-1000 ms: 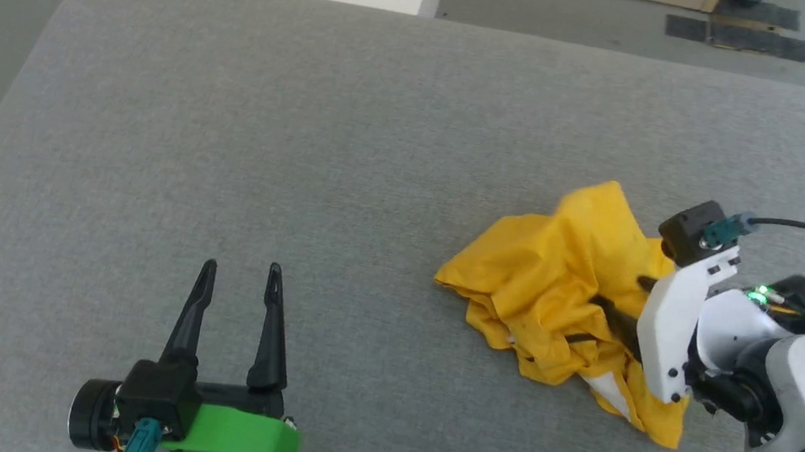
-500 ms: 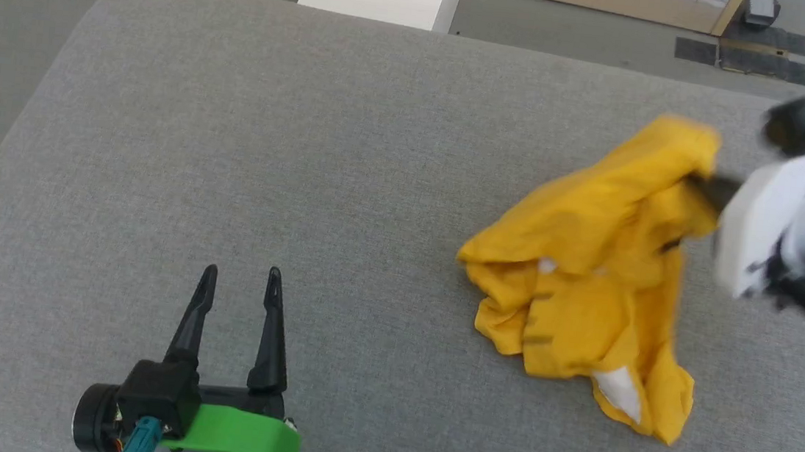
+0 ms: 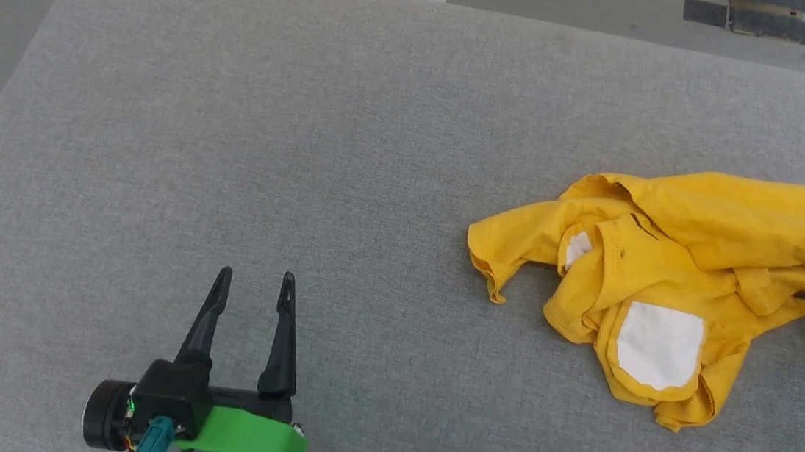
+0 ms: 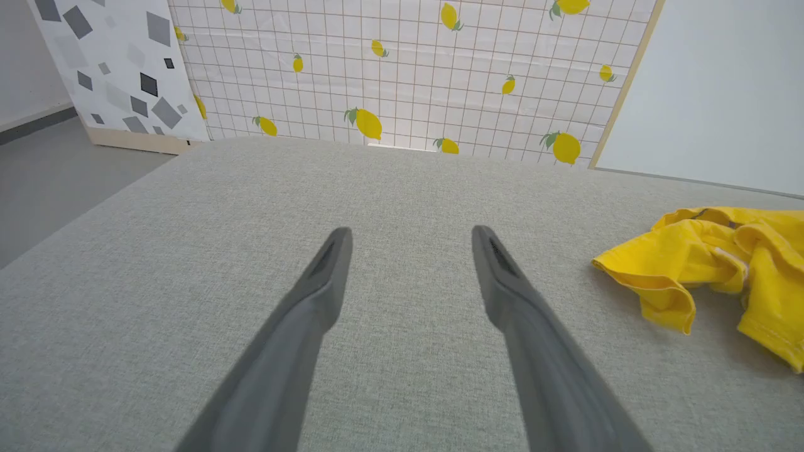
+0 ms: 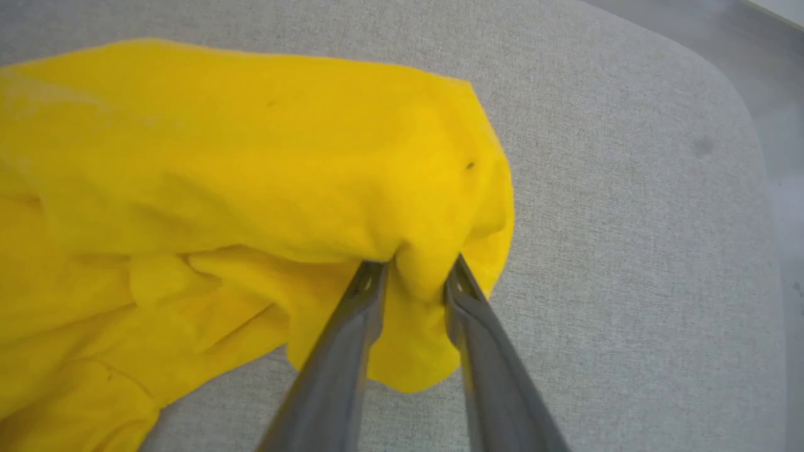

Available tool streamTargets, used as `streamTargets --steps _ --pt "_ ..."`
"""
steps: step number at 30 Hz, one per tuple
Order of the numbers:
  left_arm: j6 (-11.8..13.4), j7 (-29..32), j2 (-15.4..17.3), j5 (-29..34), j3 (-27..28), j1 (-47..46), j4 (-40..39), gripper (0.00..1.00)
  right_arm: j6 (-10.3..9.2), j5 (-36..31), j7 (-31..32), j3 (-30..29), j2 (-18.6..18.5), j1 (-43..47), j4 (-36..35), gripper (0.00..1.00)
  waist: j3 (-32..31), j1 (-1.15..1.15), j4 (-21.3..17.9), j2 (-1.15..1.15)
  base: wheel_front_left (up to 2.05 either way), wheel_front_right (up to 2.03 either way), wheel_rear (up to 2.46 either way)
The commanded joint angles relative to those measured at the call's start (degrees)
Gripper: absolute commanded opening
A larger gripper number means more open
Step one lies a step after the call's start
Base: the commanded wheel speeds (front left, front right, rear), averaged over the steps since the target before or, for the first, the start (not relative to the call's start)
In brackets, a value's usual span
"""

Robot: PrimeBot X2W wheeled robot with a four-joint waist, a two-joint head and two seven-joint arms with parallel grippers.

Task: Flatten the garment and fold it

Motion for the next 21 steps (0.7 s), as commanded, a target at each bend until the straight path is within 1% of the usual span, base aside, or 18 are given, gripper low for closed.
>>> streamTargets --steps 1,6,11,15,16,18,21 --pt "-0.3 -0.3 -0.3 0.4 0.1 -1.0 0.4 1.00 -0.09 -1.0 -1.2 0.0 0.8 0.4 0.0 1.00 0.3 0.00 -0.4 0.00 0.00 0.00 0.00" --pt "-0.6 -0.3 -0.4 0.8 0.2 -1.7 1.2 1.00 -0.09 -1.6 -4.6 0.8 3.2 -0.3 -1.4 1.00 -0.7 0.00 -1.4 0.00 0.00 0.00 0.00" --pt "-0.8 -0.3 -0.4 0.9 0.8 -1.3 1.5 1.00 -0.09 2.1 -7.0 2.2 5.4 -0.8 -8.6 1.00 -3.4 0.00 -2.2 0.00 0.00 0.00 0.00" --pt "-0.8 -0.3 -0.4 0.8 1.5 -0.2 1.4 1.00 -0.09 5.6 -4.8 3.4 6.8 3.0 -16.5 1.00 -4.9 0.00 -2.9 0.00 0.00 0.00 0.00" --pt "-0.8 -0.3 -0.4 0.8 1.8 0.2 1.1 1.00 -0.09 6.5 -3.4 3.4 7.4 5.1 -19.3 1.00 -5.1 0.00 -3.1 0.00 0.00 0.00 0.00" --pt "-0.8 -0.3 -0.4 0.9 2.3 0.6 0.8 1.00 -0.09 7.1 -1.1 3.6 8.1 8.8 -23.1 1.00 -5.1 0.00 -3.4 0.00 0.00 0.00 0.00" --pt "-0.9 -0.3 -0.4 1.0 2.6 0.9 0.2 1.00 -0.09 7.1 2.2 3.3 9.1 14.6 -26.9 1.00 -4.5 0.00 -3.6 0.00 0.00 0.00 0.00"
